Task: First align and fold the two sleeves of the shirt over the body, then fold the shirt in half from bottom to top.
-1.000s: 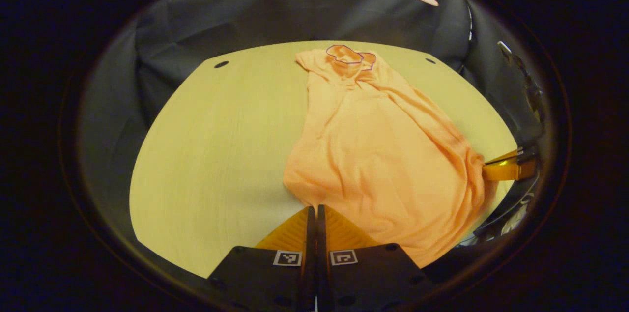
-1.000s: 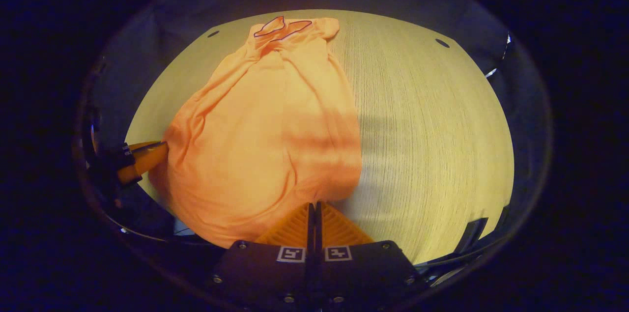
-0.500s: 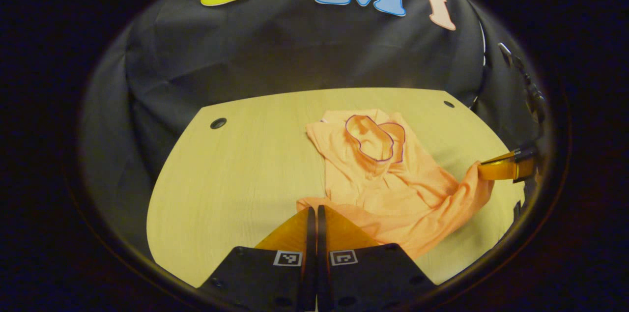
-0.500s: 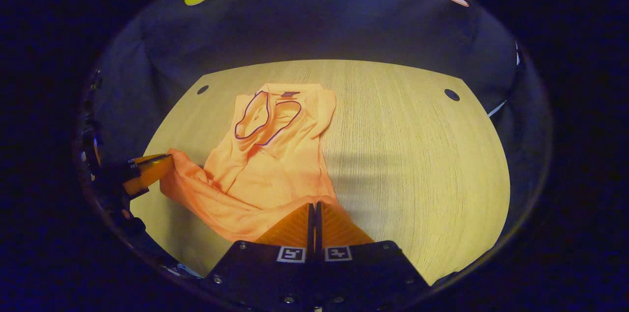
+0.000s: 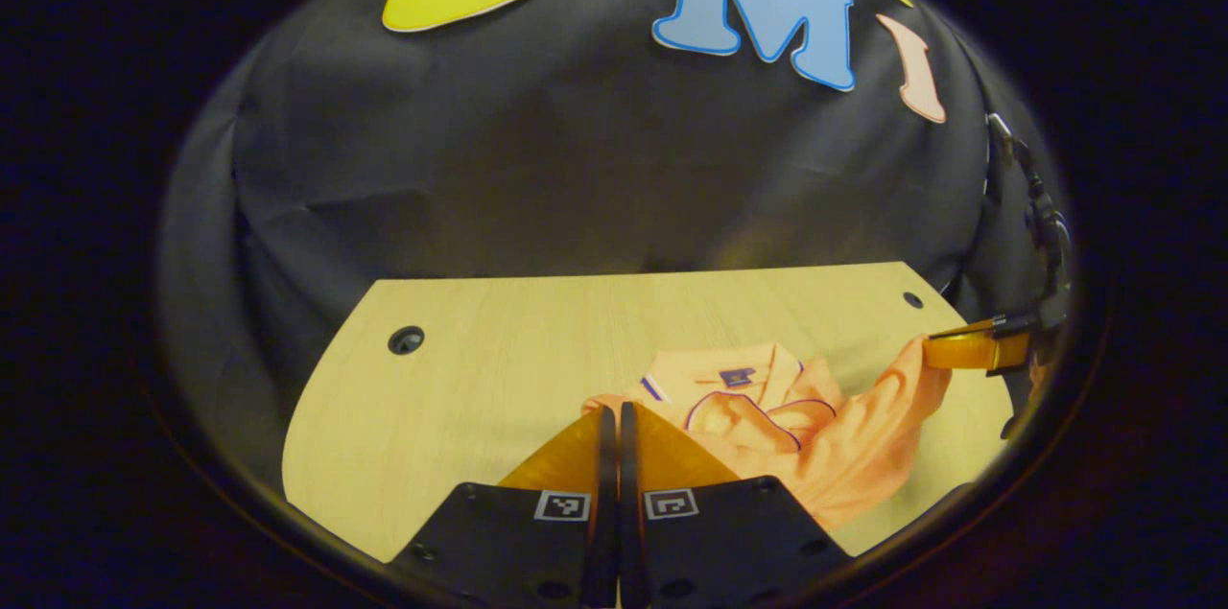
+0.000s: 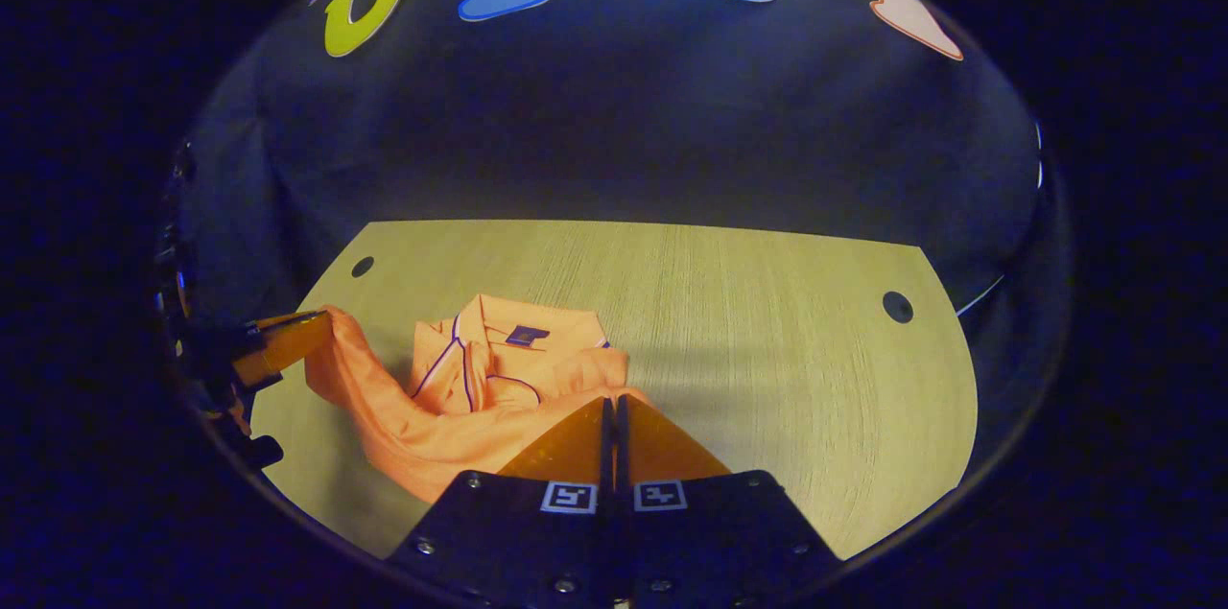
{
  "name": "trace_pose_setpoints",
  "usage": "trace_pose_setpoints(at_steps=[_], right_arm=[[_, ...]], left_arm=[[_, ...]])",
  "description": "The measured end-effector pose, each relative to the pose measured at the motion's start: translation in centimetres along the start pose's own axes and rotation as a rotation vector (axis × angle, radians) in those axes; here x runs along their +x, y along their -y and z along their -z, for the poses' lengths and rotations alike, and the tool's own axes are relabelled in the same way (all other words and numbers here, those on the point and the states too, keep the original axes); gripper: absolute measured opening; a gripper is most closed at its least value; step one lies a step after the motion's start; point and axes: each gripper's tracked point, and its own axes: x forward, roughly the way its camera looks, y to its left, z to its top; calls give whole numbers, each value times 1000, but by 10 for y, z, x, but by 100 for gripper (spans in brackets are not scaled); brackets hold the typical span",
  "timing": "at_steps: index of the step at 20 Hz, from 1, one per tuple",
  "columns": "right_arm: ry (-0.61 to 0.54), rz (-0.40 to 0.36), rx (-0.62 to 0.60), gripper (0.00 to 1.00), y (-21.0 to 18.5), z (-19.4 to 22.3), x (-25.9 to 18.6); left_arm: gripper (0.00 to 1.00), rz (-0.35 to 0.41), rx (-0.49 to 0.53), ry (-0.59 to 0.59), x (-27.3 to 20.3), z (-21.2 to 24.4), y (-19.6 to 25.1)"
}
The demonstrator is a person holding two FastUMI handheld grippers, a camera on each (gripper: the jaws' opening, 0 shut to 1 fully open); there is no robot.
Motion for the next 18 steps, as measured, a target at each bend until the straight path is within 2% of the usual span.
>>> trace_pose_setpoints(at_steps=[2,5,9,11,14,17,18], right_arm=[[26,0,3,0,2,-22,12],[73,16,12,0,9,-54,32],[107,42,37,0,24,-76,68],[105,62,62,0,36,-77,101],[53,80,82,0,46,-55,145],[6,82,86,0,39,-41,155],[-1,78,95,3,42,-36,160]], left_arm=[[9,-17,-6,8,15,-9,-9],[7,-43,-50,20,42,-25,-24],[6,-57,-71,47,83,-43,-37],[6,-45,-68,52,110,-44,-35],[6,-46,-47,22,150,-23,-36],[9,-33,-90,-22,171,-1,-32],[13,-41,-99,-24,169,4,-35]])
